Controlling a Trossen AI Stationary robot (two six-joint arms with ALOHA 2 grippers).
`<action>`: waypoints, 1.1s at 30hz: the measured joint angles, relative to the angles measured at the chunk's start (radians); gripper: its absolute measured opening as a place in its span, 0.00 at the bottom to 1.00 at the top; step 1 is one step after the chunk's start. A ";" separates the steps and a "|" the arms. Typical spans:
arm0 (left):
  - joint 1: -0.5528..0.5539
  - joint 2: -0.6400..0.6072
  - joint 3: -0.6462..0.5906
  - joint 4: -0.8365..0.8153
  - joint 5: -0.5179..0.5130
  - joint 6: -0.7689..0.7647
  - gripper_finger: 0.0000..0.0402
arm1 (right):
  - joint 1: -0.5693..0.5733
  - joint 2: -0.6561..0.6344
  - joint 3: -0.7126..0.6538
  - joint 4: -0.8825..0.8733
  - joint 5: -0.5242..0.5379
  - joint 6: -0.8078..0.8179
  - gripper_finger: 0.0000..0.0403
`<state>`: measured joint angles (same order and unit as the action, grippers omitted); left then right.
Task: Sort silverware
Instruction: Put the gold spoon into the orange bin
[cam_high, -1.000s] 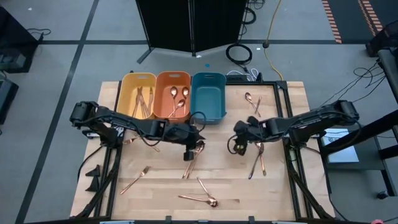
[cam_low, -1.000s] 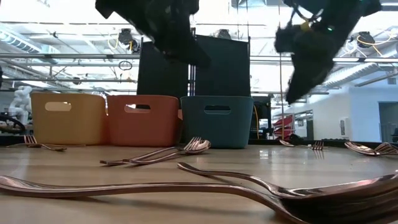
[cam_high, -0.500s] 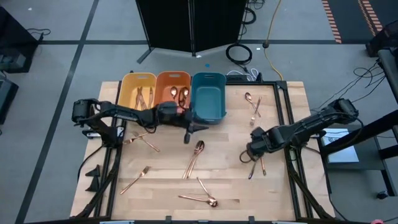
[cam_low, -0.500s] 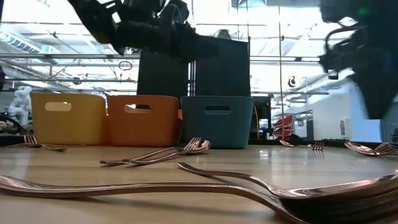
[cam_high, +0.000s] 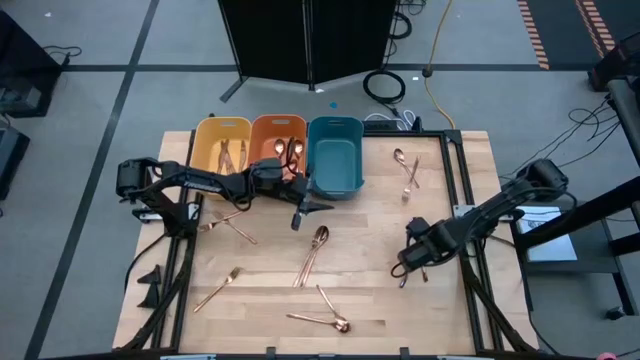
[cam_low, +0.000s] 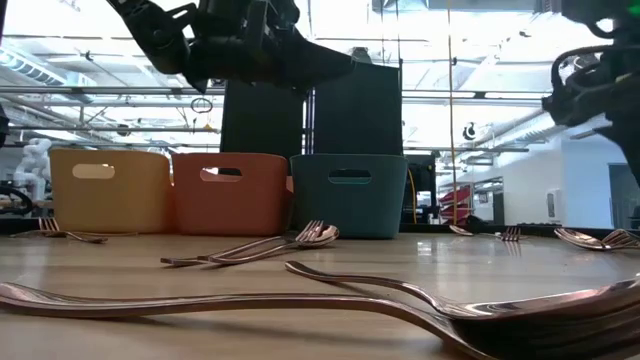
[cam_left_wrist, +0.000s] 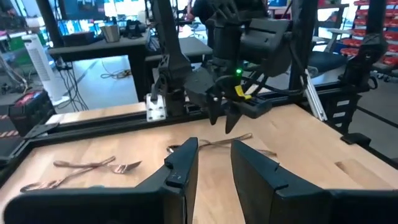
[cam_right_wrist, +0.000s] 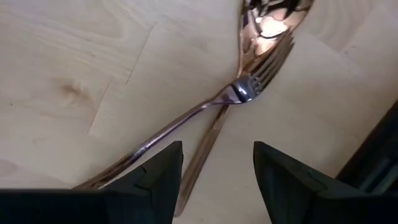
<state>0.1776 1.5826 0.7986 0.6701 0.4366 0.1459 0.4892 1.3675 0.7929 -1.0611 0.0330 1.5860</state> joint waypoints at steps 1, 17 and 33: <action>0.001 0.000 0.000 0.000 0.000 -0.001 0.23 | 0.000 0.015 0.000 0.004 -0.001 -0.001 0.47; -0.001 0.000 0.000 0.003 0.000 -0.008 0.23 | -0.001 0.114 -0.056 0.066 -0.013 -0.038 0.46; -0.001 0.000 0.000 0.002 -0.002 -0.008 0.23 | -0.018 0.110 -0.137 0.179 -0.038 0.027 0.05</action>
<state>0.1764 1.5829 0.7986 0.6720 0.4351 0.1375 0.4717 1.4776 0.6561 -0.8824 -0.0049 1.6129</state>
